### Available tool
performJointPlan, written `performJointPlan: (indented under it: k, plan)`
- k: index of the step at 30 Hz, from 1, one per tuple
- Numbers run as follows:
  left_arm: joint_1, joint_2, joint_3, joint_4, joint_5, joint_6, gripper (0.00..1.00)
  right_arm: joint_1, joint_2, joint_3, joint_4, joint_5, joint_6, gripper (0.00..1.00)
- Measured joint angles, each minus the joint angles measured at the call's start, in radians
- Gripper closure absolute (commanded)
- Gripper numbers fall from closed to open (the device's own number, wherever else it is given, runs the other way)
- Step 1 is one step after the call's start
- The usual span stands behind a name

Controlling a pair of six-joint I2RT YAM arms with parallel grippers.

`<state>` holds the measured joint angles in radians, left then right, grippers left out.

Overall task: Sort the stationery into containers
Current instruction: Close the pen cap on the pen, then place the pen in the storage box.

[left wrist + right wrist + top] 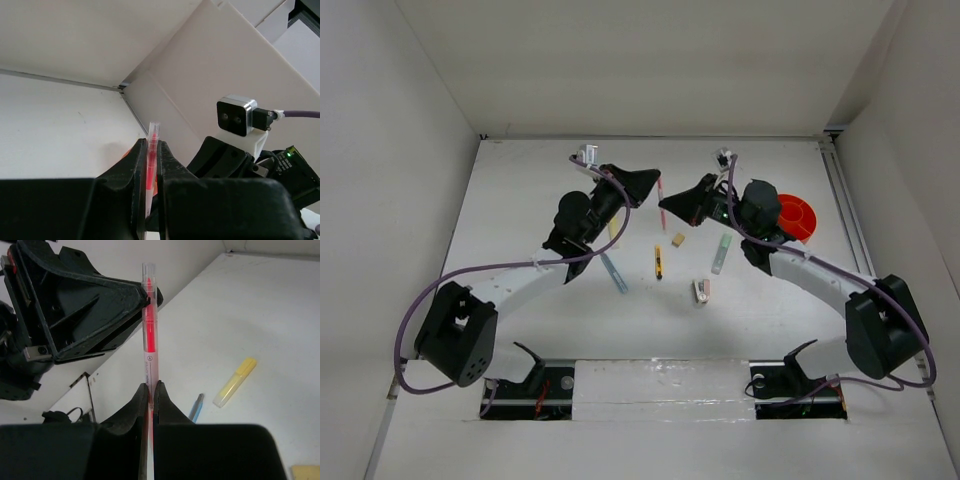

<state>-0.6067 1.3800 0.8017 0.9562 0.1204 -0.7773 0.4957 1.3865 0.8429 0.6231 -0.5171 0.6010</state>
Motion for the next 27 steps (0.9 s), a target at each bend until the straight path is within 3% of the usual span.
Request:
performJointPlan:
  k: [1, 2, 5, 6, 10, 16, 22, 27]
  plan:
    - [-0.001, -0.010, 0.004, -0.018, -0.001, 0.007, 0.96, -0.004, 0.005, 0.000, 0.014, -0.016, -0.016, 1.00]
    - [-0.002, -0.022, 0.010, -0.041, -0.003, 0.013, 0.83, -0.006, 0.008, 0.000, 0.025, -0.029, -0.031, 1.00]
    - [-0.018, -0.061, 0.027, -0.127, 0.014, 0.026, 0.62, -0.011, 0.006, 0.000, 0.074, -0.041, -0.085, 1.00]
    - [-0.030, -0.072, 0.031, -0.153, 0.024, 0.029, 0.45, -0.012, 0.004, 0.000, 0.093, -0.041, -0.101, 1.00]
    - [-0.061, -0.095, 0.044, -0.235, 0.052, 0.046, 0.00, -0.011, -0.004, 0.000, 0.124, -0.039, -0.154, 1.00]
    - [-0.054, -0.175, 0.096, -0.408, -0.033, 0.083, 0.00, -0.050, -0.005, -0.061, 0.133, 0.012, -0.227, 1.00]
    - [-0.052, -0.281, 0.257, -0.726, -0.303, 0.026, 0.00, -0.280, -0.028, -0.219, 0.167, 0.048, -0.293, 1.00]
    - [-0.048, -0.313, 0.296, -0.912, -0.393, 0.008, 0.00, -0.424, -0.126, -0.261, 0.138, 0.118, -0.354, 1.00]
